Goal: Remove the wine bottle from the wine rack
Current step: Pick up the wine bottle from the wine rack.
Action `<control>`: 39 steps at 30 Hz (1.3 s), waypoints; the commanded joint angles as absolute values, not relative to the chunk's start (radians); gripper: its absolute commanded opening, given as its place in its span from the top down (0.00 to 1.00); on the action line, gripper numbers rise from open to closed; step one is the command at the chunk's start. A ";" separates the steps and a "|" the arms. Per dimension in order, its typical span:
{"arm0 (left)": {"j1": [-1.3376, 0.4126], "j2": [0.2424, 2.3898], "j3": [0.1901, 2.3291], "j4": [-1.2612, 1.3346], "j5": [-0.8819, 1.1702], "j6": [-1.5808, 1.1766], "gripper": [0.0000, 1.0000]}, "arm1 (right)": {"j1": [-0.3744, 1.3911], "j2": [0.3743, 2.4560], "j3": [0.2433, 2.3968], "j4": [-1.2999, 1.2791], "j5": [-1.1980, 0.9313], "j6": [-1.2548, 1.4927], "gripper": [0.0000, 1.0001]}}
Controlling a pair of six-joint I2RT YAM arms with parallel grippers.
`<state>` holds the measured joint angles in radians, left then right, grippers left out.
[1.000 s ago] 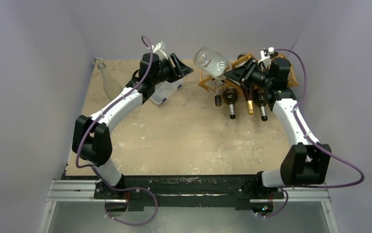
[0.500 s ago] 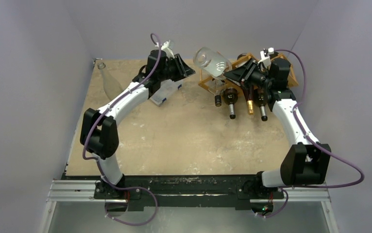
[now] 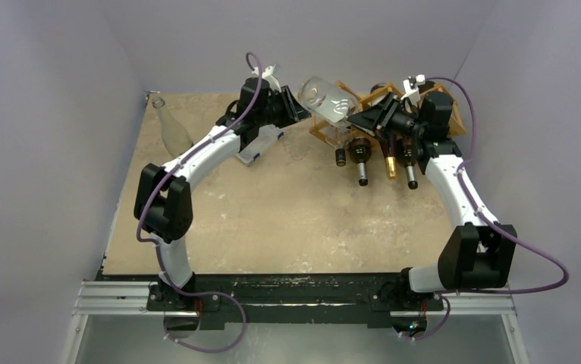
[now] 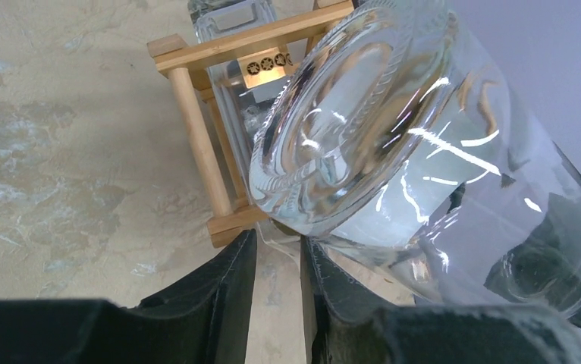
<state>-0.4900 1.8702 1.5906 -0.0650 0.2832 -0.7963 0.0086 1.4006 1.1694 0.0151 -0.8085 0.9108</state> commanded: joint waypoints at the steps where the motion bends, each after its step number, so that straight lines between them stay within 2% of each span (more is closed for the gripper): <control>1: -0.497 1.829 1.559 0.040 0.278 -0.782 0.73 | 0.024 1.325 1.215 0.232 -0.903 0.890 1.00; 12: -0.499 1.701 1.365 0.133 0.265 -0.788 0.73 | 0.080 1.307 1.232 0.122 -0.913 0.778 1.00; 27: -0.529 1.443 0.957 0.276 0.195 -0.844 0.73 | 0.209 1.277 1.204 -0.122 -0.891 0.537 1.00; 39: -0.592 1.319 0.676 0.389 0.173 -0.889 0.72 | 0.356 1.268 1.163 -0.333 -0.771 0.301 1.00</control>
